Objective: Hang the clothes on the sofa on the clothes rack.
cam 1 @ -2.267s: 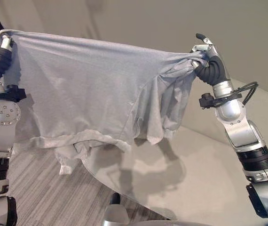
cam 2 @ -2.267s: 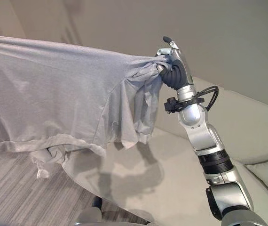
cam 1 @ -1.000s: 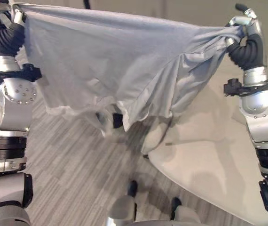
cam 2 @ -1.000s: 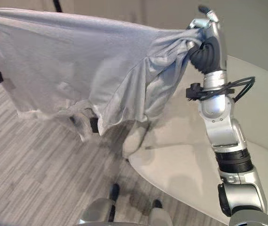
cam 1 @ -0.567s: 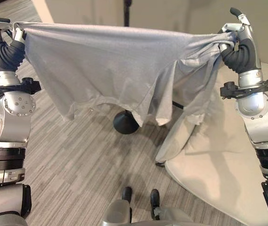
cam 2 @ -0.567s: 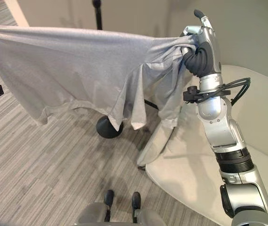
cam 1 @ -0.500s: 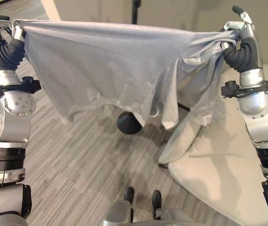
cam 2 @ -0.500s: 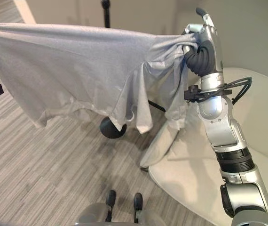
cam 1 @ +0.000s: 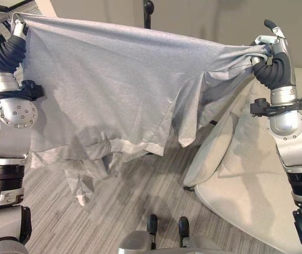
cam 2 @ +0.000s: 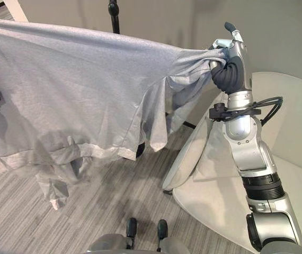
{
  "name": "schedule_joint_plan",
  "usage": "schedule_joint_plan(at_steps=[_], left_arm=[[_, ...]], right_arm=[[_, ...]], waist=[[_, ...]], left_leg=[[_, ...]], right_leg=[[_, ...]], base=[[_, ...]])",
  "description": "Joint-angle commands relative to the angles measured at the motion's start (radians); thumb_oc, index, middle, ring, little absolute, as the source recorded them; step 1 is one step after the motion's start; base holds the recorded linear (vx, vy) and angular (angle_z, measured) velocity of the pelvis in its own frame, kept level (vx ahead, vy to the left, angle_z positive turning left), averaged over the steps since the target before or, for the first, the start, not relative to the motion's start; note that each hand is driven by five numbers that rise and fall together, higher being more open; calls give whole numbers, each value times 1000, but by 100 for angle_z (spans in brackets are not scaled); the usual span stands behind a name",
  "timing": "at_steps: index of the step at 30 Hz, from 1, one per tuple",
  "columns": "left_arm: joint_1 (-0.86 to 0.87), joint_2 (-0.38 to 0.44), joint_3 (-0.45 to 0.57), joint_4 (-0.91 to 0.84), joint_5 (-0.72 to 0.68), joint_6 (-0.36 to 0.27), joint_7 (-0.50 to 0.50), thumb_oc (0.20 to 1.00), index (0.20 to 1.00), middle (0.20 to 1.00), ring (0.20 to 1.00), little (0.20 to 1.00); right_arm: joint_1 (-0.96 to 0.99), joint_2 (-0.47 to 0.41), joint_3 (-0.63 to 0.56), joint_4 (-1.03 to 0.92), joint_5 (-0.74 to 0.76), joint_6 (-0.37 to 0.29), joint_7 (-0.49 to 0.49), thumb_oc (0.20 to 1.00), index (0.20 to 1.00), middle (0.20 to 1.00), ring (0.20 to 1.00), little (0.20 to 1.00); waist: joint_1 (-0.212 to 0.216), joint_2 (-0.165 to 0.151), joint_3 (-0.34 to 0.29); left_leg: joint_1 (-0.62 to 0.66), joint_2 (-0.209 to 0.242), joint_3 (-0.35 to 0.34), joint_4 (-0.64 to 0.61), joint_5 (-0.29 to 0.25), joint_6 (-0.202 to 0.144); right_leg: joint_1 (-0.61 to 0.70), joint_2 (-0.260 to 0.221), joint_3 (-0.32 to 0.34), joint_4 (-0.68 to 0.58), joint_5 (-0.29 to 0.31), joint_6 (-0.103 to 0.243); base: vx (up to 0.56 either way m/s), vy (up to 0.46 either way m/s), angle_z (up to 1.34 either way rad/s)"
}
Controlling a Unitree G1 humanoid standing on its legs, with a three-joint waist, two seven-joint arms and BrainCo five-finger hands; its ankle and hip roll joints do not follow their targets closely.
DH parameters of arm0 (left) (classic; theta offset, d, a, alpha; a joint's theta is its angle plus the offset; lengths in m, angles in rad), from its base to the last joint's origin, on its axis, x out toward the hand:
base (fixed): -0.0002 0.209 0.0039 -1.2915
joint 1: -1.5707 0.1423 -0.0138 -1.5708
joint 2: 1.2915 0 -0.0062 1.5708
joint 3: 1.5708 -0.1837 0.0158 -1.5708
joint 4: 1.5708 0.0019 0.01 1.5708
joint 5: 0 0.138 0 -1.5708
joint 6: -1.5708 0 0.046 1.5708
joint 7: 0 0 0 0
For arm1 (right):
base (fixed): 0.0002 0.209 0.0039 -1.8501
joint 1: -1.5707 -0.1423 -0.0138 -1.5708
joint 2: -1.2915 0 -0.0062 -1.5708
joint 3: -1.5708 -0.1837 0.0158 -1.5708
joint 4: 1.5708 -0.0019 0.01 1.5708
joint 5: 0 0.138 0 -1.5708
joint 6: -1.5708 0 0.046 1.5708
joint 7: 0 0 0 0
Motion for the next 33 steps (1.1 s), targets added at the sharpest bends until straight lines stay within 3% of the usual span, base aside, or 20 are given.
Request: schedule_joint_plan(at_steps=[1,6,8,9,10,12,14,15,18,21,22,23,26,28,29,30,32,33], left_arm=[[12,28,93,76,-1,27,48,200,200,200,200,200],[-18,29,72,65,4,38,42,200,200,200,200,200],[-30,27,65,56,7,39,41,200,200,200,200,200],[-31,24,68,56,7,40,42,200,200,200,200,200],[-3,18,82,63,9,40,46,200,200,200,200,200],[2,19,84,70,8,44,49,200,200,200,200,200],[-7,8,77,78,4,54,50,200,200,200,200,200],[12,-21,110,43,7,52,43,200,200,200,200,200],[38,-47,138,10,4,55,39,200,200,200,200,200],[19,-9,121,13,2,54,42,200,200,200,200,200],[16,-4,116,15,-2,54,43,200,200,200,200,200],[9,-2,120,15,2,49,39,200,200,200,200,200],[15,-13,120,3,9,40,27,200,200,200,200,200],[18,-31,117,-4,7,33,17,200,200,200,200,200],[40,-87,130,-15,-13,25,1,200,200,200,200,200],[44,-90,134,-18,-12,25,-1,200,200,200,200,200],[156,-179,204,-38,-37,14,-26,1000,1000,1000,1000,1000],[203,-213,226,-46,-47,10,-38,1000,1000,1000,1000,1000]], right_arm=[[22,-48,-128,39,4,27,-37,200,200,200,200,200],[9,-67,-120,43,7,31,-43,200,200,200,200,200],[-5,-82,-114,44,10,33,-51,200,200,200,200,200],[-9,-84,-114,45,12,33,-52,200,200,200,200,200],[-12,-99,-119,50,11,32,-58,200,200,200,200,200],[-21,-104,-110,66,10,34,-63,200,200,200,200,200],[-8,-110,-121,70,6,35,-69,200,200,200,200,200],[-21,-132,-116,53,9,28,-65,200,200,200,200,200],[-6,-115,-142,43,6,32,-64,200,200,200,200,200],[21,-132,-170,52,-6,33,-72,200,200,200,200,200],[21,-139,-166,58,-8,33,-74,200,200,200,200,200],[30,-148,-163,62,-11,30,-60,200,200,200,200,200],[30,-152,-163,60,-6,28,-61,200,200,200,200,200],[38,-149,-174,50,-3,30,-65,200,200,200,200,200],[39,-148,-180,40,-4,30,-71,200,200,200,200,200],[39,-149,-179,39,-4,30,-71,200,200,200,200,200],[33,-121,-166,-17,3,22,-60,200,200,200,200,200],[27,-115,-149,-25,11,17,-53,200,200,200,200,200]], waist=[[18,22,-113],[10,46,-82],[1,69,-53],[-2,73,-44],[-27,64,-34],[-43,62,-31],[-57,43,-45],[-52,31,-48],[-42,15,-31],[-13,-1,-55],[-4,-2,-55],[4,12,-77],[-7,18,-95],[-8,10,-102],[-10,4,-102],[-9,4,-103],[-5,0,-87],[0,5,-76]], left_leg=[[8,99,1,-16,-28,-112],[24,93,-22,-16,-20,-104],[44,99,-31,-16,-18,-103],[60,97,-30,-16,-24,-104],[104,70,-28,-16,-40,-95],[115,65,-29,-16,-41,-92],[139,70,-35,-16,-6,-82],[118,89,-14,103,31,-91],[8,109,-8,313,-14,-92],[-32,233,-49,113,-27,-66],[-49,259,-61,67,2,-73],[-3,258,-94,-16,12,-105],[-7,230,-90,-16,-6,-121],[-7,197,-75,-16,-13,-120],[2,153,-69,-16,-25,-118],[2,150,-67,-16,-25,-116],[20,124,-34,-16,-29,-117],[26,126,-18,-16,-28,-119]], right_leg=[[20,-80,-56,2,-5,9],[-10,-84,-21,157,10,6],[-55,-47,-1,231,-1,12],[-74,-32,-6,231,-5,12],[-142,44,-55,138,-8,17],[-163,73,-72,91,3,15],[-131,91,-61,11,11,8],[-82,67,-74,2,19,15],[-35,32,-80,2,6,17],[-18,-3,-45,2,-17,21],[-11,-14,-36,2,-15,22],[-17,-32,-7,2,-8,9],[-34,-71,5,2,1,3],[-53,-98,12,2,6,7],[-69,-131,16,2,9,9],[-69,-133,18,2,9,11],[-79,-150,-5,2,36,27],[-63,-133,-19,16,43,28]], base=[[82,124,1],[60,142,-3],[59,133,-14],[218,107,-40],[185,63,-51],[199,24,-51],[294,-82,29],[258,-164,98],[140,-71,62],[174,186,27],[187,524,-35],[73,397,-68],[-5,413,-76],[-20,489,-40],[-6,490,-72],[-58,608,-47],[-73,378,-36],[-46,190,-68]])
